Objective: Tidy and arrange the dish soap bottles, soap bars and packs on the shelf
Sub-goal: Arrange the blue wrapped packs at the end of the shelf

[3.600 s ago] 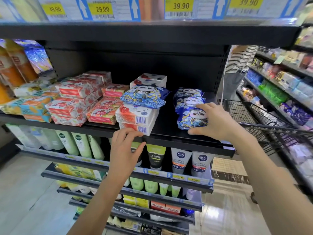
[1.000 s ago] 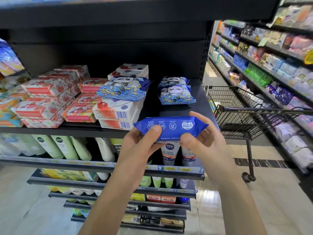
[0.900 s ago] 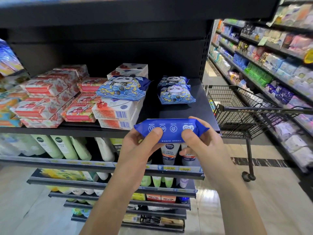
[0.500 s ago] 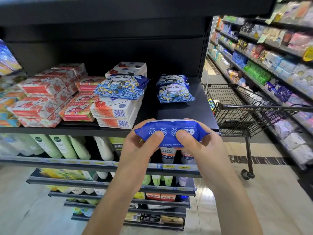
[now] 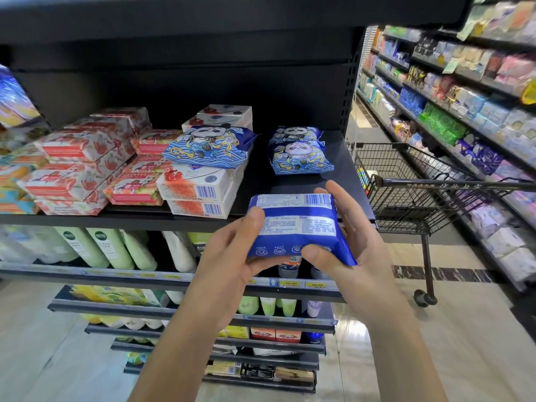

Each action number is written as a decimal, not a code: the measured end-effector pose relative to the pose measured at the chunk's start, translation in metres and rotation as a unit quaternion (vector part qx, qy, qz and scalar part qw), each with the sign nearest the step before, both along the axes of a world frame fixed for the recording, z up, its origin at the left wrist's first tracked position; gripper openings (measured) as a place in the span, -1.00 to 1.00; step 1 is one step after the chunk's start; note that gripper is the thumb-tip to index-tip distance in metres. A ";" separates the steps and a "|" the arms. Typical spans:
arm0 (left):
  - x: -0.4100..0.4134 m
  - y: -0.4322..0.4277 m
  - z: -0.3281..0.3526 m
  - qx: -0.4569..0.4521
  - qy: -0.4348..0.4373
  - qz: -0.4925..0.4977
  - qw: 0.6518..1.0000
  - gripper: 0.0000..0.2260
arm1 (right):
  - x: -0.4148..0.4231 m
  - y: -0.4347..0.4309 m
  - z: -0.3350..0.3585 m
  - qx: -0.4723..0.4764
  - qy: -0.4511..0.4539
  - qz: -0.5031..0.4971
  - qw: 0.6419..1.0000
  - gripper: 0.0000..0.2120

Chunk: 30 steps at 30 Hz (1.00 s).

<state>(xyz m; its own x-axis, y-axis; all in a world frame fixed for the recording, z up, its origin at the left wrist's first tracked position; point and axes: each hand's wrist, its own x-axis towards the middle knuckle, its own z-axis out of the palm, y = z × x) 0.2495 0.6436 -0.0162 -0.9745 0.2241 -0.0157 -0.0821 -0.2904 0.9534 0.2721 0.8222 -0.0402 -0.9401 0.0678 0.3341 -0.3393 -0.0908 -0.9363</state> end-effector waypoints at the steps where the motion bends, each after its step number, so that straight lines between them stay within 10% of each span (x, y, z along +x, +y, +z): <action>1: 0.001 0.000 0.000 -0.004 0.003 -0.002 1.000 -0.59 | 0.001 -0.001 0.001 0.002 0.001 0.006 1.000 -0.19; 30: 0.013 -0.003 -0.010 -0.048 0.043 0.012 0.998 -0.53 | 0.012 -0.006 0.008 -0.048 -0.112 -0.010 0.992 -0.63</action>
<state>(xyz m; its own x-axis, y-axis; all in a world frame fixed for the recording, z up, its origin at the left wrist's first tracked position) 0.2624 0.6405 -0.0261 -0.9782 0.2022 0.0475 0.0066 -0.1986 0.9801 0.2838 0.8165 -0.0321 -0.9882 0.1084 0.1077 -0.1259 -0.1779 -0.9760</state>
